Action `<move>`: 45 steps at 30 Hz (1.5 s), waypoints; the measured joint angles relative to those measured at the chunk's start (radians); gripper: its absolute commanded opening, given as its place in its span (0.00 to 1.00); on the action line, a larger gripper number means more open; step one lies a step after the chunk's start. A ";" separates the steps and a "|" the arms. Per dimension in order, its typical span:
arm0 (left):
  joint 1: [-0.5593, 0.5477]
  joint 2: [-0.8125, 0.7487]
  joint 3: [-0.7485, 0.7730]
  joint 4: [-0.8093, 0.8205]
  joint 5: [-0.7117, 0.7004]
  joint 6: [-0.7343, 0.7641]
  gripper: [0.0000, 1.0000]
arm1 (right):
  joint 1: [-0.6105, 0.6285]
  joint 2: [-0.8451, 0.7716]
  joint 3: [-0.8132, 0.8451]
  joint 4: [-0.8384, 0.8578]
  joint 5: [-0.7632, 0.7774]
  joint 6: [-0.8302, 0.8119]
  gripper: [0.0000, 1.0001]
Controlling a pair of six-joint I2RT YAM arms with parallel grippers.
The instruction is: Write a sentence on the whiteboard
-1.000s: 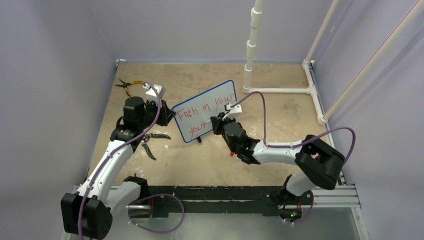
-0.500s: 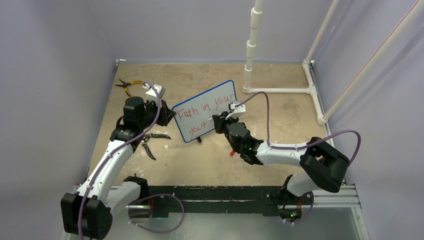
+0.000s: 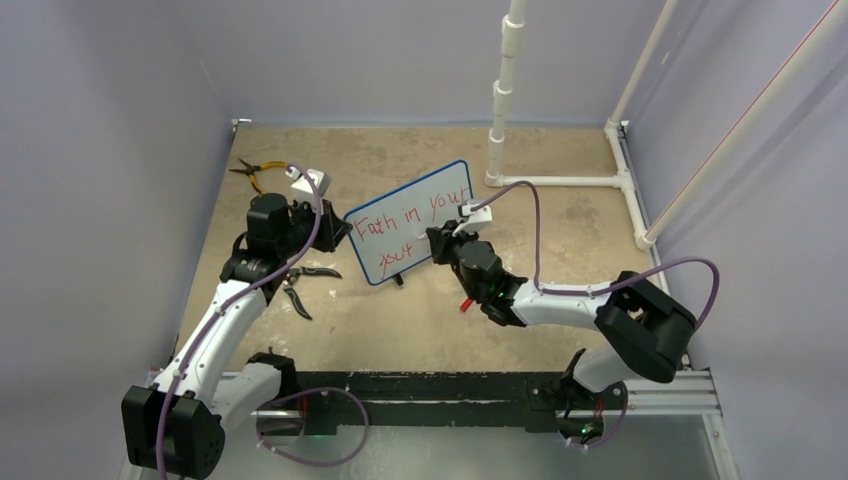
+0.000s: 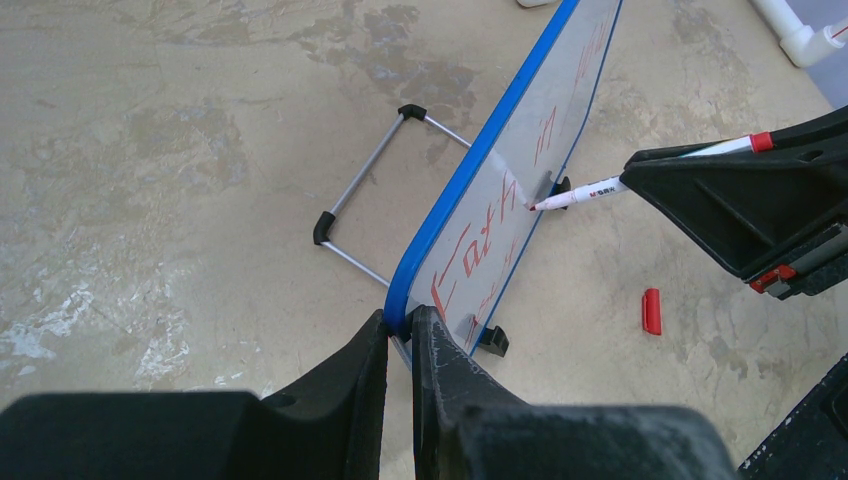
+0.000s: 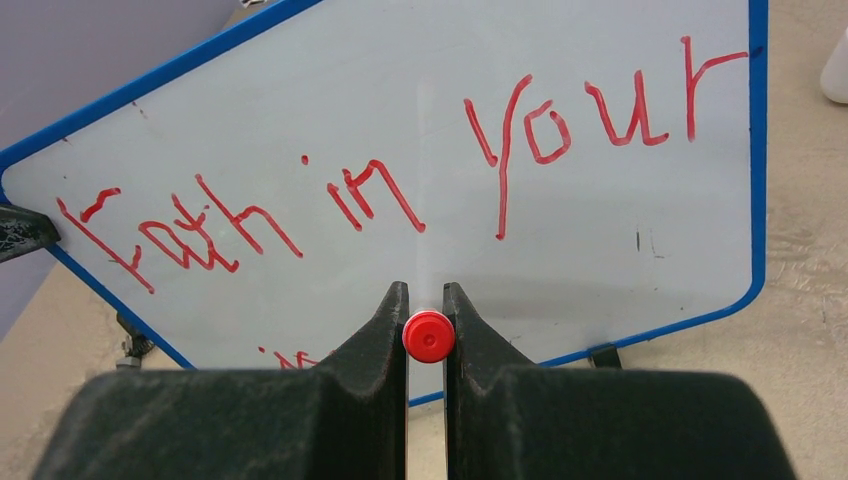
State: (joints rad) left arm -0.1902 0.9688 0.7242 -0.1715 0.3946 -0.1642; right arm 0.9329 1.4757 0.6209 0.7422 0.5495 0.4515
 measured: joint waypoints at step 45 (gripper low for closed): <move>0.000 0.000 0.000 0.000 0.000 0.000 0.00 | 0.002 0.027 0.004 0.029 -0.009 0.002 0.00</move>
State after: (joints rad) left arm -0.1902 0.9688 0.7242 -0.1711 0.3946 -0.1642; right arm 0.9348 1.5032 0.6247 0.7708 0.5407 0.4534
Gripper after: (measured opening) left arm 0.116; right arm 0.122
